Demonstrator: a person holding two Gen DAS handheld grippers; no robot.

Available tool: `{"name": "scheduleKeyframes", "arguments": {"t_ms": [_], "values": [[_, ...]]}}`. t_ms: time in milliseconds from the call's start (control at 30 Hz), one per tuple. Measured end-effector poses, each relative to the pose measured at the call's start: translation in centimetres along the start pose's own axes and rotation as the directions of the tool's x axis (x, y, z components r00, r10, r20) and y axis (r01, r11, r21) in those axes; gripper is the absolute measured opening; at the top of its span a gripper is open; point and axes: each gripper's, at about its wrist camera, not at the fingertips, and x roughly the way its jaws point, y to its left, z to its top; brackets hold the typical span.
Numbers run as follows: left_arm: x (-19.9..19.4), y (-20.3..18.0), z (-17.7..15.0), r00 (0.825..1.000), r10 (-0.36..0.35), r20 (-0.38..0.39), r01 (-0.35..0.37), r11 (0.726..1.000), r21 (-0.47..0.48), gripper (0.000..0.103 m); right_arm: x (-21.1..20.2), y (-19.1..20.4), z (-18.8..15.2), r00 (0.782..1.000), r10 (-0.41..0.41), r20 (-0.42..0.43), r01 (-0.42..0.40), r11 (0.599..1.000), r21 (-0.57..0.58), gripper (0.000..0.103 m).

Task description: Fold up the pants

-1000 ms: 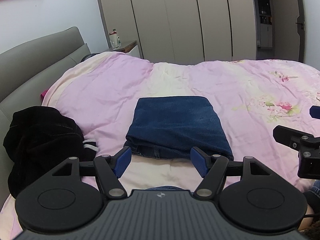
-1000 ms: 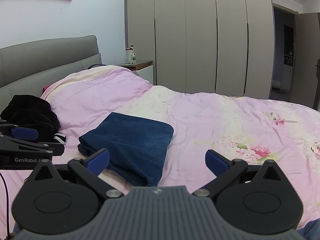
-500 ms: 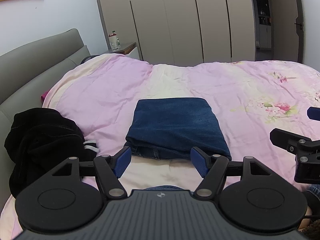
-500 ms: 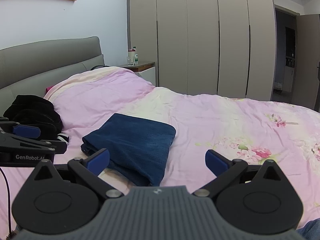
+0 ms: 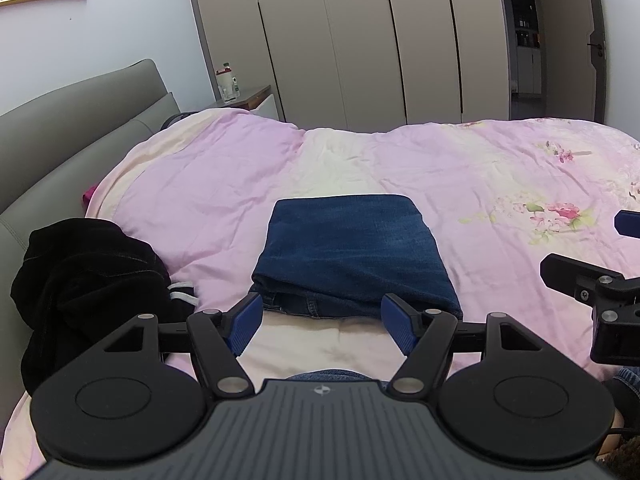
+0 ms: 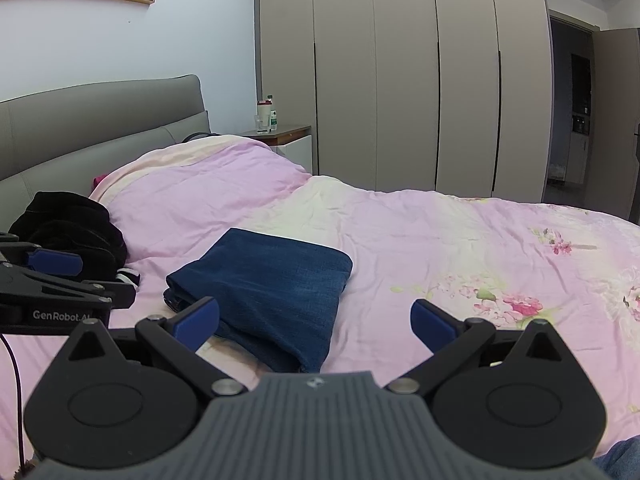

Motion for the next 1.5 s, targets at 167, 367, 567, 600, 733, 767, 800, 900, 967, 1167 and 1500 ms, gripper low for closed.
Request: {"name": "scheduleKeyframes", "arguments": {"t_ms": [167,367,567,600,733,767,800,900,967,1167,1500], "values": [[-0.08,0.06,0.06,1.000,-0.001,0.001,0.001,1.000,0.000,0.080,-0.08,0.11,-0.01,1.000,0.004,0.002,-0.004,1.000,-0.003,0.098],[-0.10,0.03,0.04,1.000,0.000,0.000,0.000,1.000,0.001,0.080,-0.16,0.15,-0.04,1.000,0.004,0.002,-0.004,1.000,-0.003,0.098],[-0.09,0.03,0.02,1.000,0.000,0.000,0.000,1.000,0.000,0.080,-0.24,0.21,-0.05,1.000,0.006,0.003,-0.006,1.000,-0.007,0.098],[-0.07,0.03,0.02,1.000,0.000,0.000,0.000,1.000,0.000,0.080,-0.30,0.21,-0.08,1.000,0.007,0.003,-0.007,1.000,-0.008,0.098],[-0.06,0.08,0.02,1.000,-0.001,0.000,0.001,1.000,0.000,0.080,-0.32,0.21,-0.08,1.000,0.007,0.004,-0.007,1.000,-0.008,0.098],[-0.08,0.11,0.04,1.000,0.000,0.000,0.000,1.000,-0.001,0.080,-0.33,0.20,-0.09,1.000,0.007,0.004,-0.007,1.000,-0.008,0.098],[-0.13,0.12,0.03,1.000,0.000,0.000,0.000,1.000,-0.001,0.080,-0.32,0.21,-0.09,1.000,0.007,0.004,-0.007,1.000,-0.008,0.098],[-0.22,0.09,0.05,1.000,0.000,-0.001,0.000,1.000,-0.001,0.080,-0.31,0.19,-0.10,1.000,0.007,0.004,-0.007,1.000,-0.009,0.098],[-0.24,0.08,0.06,1.000,0.000,-0.001,0.000,1.000,-0.001,0.080,-0.33,0.21,-0.09,1.000,0.007,0.005,-0.007,1.000,-0.009,0.098],[-0.57,-0.10,0.09,1.000,-0.011,0.002,0.011,1.000,0.005,0.080,-0.34,0.21,-0.08,1.000,0.007,0.005,-0.006,1.000,-0.009,0.098],[-0.76,0.00,0.02,1.000,-0.016,0.010,0.016,1.000,0.008,0.080,-0.36,0.10,0.11,1.000,0.008,-0.001,-0.008,1.000,-0.005,0.098]]}}
